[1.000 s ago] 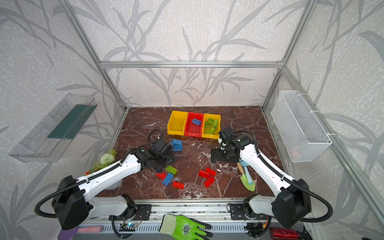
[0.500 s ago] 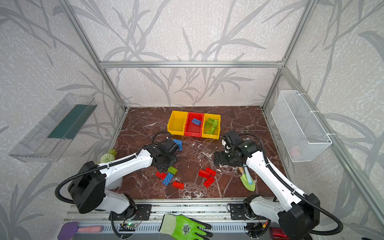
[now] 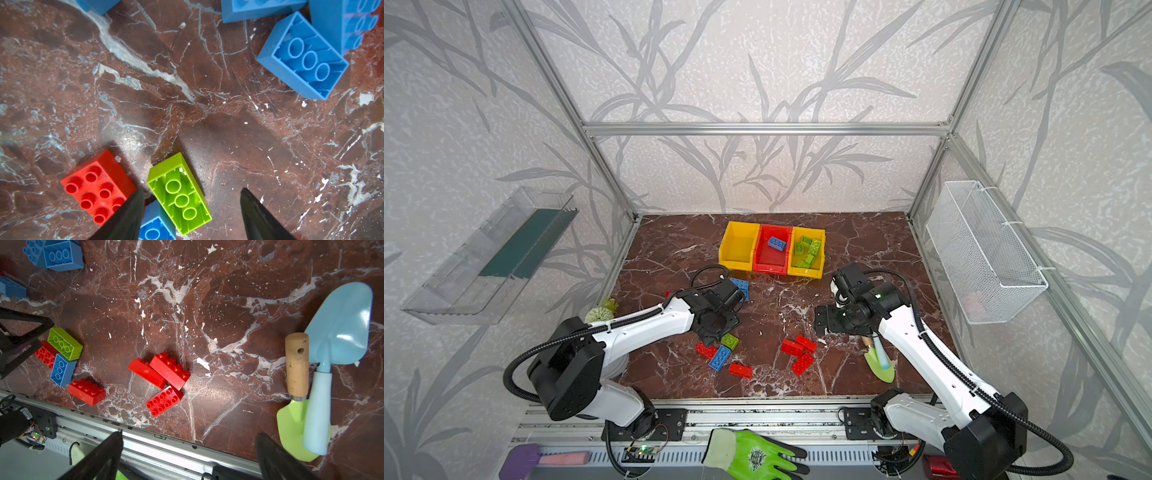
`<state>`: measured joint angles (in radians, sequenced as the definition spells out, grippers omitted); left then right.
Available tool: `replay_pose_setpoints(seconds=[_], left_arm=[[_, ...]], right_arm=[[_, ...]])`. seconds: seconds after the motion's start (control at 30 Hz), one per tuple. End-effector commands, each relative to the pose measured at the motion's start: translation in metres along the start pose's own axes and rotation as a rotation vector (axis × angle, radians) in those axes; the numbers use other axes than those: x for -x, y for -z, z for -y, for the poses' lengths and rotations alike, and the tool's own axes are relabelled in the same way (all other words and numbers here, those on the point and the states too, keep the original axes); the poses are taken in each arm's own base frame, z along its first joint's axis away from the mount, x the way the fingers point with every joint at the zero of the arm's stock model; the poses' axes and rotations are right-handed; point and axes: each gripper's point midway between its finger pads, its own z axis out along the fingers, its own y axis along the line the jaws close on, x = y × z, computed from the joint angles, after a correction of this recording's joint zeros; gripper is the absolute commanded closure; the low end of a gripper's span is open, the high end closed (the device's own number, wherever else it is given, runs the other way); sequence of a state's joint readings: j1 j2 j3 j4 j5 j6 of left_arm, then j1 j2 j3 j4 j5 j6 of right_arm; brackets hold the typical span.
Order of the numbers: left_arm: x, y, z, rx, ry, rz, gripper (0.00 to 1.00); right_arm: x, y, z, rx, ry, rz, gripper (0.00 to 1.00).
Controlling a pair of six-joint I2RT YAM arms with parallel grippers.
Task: Sort the legos into containers by color
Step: 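Close the left gripper on the long green brick and lift it, then carry the long green brick into the yellow bin and release it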
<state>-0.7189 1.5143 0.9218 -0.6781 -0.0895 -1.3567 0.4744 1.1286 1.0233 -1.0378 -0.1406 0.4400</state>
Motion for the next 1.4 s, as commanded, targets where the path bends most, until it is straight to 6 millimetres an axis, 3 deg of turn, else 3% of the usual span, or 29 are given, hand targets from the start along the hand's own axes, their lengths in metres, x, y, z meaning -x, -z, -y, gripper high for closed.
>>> replay_pose_setpoints(seconds=[0.0,0.2,0.5,0.83,1.07,1.17,1.37], left_arm=[[-0.004,-0.010,-0.010,0.042,0.036,-0.013,0.27],[-0.005,-0.018,-0.008,0.063,0.029,-0.018,0.30],[-0.009,-0.032,-0.004,0.094,0.013,-0.052,0.43],[0.002,-0.030,0.009,0.108,-0.034,-0.058,0.74],[0.027,-0.004,0.069,0.072,-0.182,-0.027,0.80],[0.039,0.008,0.104,0.039,-0.254,-0.012,0.80],[0.061,0.027,0.195,-0.112,-0.434,0.026,0.80]], right_arm=[[-0.007,0.002,0.006,-0.022,0.007,-0.002,0.01],[-0.009,0.003,0.011,-0.031,-0.001,0.021,0.01],[-0.012,0.002,0.015,-0.041,-0.008,0.016,0.01],[-0.001,-0.002,0.016,-0.042,-0.014,0.010,0.01],[0.013,0.002,0.021,-0.042,-0.046,0.031,0.01],[0.017,0.003,0.025,-0.039,-0.068,0.041,0.01],[0.029,0.010,0.035,-0.038,-0.114,0.073,0.01]])
